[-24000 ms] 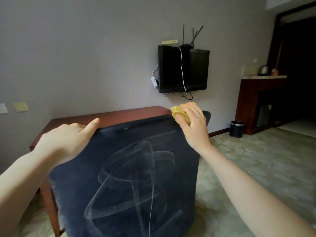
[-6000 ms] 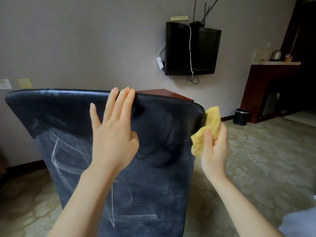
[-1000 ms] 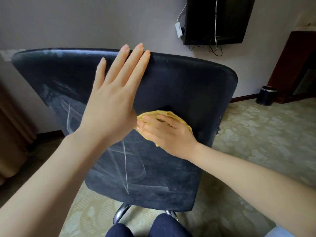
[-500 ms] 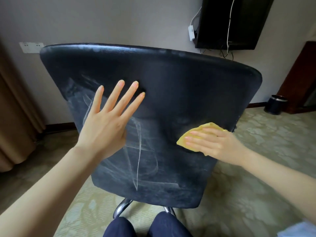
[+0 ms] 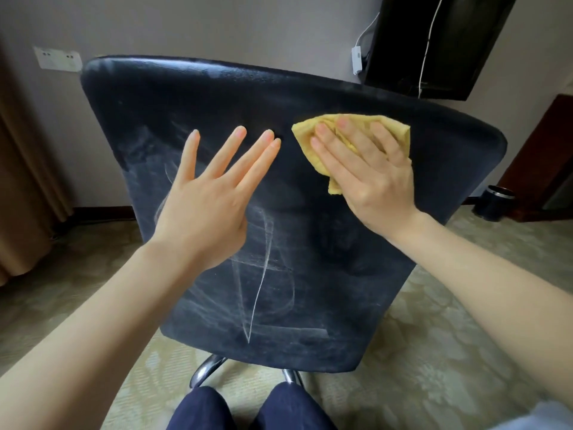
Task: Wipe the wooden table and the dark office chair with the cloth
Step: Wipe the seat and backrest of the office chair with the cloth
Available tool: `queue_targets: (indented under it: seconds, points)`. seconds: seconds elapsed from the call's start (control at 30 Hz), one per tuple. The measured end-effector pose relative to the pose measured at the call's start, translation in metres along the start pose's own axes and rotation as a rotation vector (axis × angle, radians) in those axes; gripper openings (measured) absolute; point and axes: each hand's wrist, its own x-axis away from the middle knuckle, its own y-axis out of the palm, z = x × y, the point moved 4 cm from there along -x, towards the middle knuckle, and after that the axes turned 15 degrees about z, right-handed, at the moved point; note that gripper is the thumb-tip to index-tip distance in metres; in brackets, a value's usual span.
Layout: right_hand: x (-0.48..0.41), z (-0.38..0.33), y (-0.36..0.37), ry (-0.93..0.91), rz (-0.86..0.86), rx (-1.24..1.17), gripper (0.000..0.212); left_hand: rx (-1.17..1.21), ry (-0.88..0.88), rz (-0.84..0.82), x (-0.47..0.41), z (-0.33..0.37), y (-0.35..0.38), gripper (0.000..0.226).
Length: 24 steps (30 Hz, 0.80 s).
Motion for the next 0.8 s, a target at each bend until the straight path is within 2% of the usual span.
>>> queue_targets:
  seconds: [0.2,0.4,0.53,0.63,0.7,0.77,0.8]
  points:
    - [0.029,-0.024,0.007,0.033,-0.057,-0.089,0.04,0.004,-0.053,-0.042,-0.003,0.002,0.006,0.091]
    - [0.071,-0.052,-0.014,0.061,-0.283,-0.39,0.042,0.005,-0.095,-0.074,-0.004,0.005,0.006,0.092]
    - [0.093,-0.061,-0.031,0.026,-0.51,-0.543,0.039,0.007,-0.094,-0.087,-0.004,0.007,0.002,0.093]
    - [0.093,-0.06,-0.041,0.027,-0.59,-0.608,0.041,0.09,-0.094,-0.033,0.001,0.01,-0.005,0.09]
    - [0.083,-0.056,-0.049,0.018,-0.552,-0.653,0.038,0.204,-0.187,0.016,0.013,0.017,-0.009,0.085]
    - [0.068,-0.053,-0.057,0.021,-0.487,-0.614,0.041,0.4,-0.413,0.006,0.032,0.027,-0.005,0.072]
    - [0.059,-0.053,-0.06,0.052,-0.446,-0.585,0.042,0.571,-0.568,-0.072,0.042,0.033,-0.001,0.064]
